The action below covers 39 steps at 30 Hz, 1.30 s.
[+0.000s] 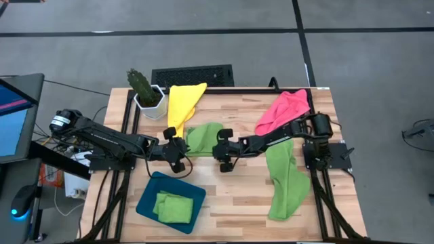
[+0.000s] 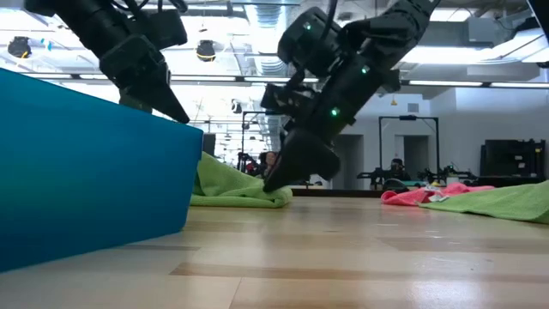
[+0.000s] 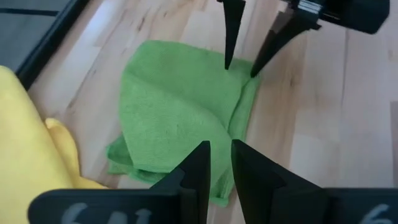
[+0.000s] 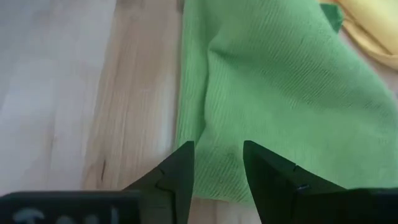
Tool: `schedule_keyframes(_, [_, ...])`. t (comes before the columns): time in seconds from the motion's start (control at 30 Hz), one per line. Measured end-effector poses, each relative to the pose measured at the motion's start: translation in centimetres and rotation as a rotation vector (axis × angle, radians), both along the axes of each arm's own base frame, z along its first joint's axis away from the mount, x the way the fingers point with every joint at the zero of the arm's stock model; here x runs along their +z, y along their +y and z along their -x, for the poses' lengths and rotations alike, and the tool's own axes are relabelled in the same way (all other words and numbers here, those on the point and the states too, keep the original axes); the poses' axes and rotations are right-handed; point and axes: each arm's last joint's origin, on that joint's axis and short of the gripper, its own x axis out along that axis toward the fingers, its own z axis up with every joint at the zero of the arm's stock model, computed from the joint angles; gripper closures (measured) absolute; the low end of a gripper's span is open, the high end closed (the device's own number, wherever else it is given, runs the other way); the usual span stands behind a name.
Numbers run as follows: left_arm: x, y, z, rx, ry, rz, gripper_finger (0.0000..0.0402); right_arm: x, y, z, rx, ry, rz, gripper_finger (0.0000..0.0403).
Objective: Fold microfiber towels
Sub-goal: Fold the top green microfiber
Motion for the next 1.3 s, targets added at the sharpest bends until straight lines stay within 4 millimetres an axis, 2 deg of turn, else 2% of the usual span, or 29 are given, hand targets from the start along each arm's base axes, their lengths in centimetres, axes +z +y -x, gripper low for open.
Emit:
schedule_keyframes(0.1, [-0.1,0.0,0.2,-0.012,0.026,0.003,0.0342,-0.2,0.0,0.0,0.001,0.005,-0.002,0.0250])
schedule_keyframes(0.23, [-0.2,0.0,0.2,-0.027,0.039,-0.012,0.0342,-1.4,0.0,0.0,-0.021,0.036,-0.012,0.0261])
schedule_keyframes(0.33, [-0.2,0.0,0.2,-0.056,0.050,-0.028,0.0342,-1.7,-0.2,-0.1,-0.038,0.039,-0.024,0.0284])
schedule_keyframes(0.53, [-0.3,-0.3,0.3,-0.202,0.104,-0.043,0.0342,-1.3,-0.3,0.0,-0.037,0.036,-0.015,0.0343])
schedule_keyframes(0.73, [-0.6,-0.3,0.6,-0.372,0.210,-0.167,0.0335,-1.0,-0.3,0.1,-0.033,0.035,-0.016,0.0368])
schedule_keyframes(0.87, [-0.5,0.2,0.5,-0.404,0.242,-0.269,0.0307,-1.0,-0.2,0.1,-0.032,0.036,-0.017,0.0369])
schedule_keyframes(1.13, [-0.9,1.5,0.0,-0.443,0.281,-0.289,0.0223,-1.0,-0.2,0.1,-0.030,0.035,-0.019,0.0365])
schedule_keyframes(1.3, [-2.1,1.9,-0.9,-0.462,0.318,-0.277,0.0201,-1.0,-0.2,0.1,-0.030,0.034,-0.019,0.0367])
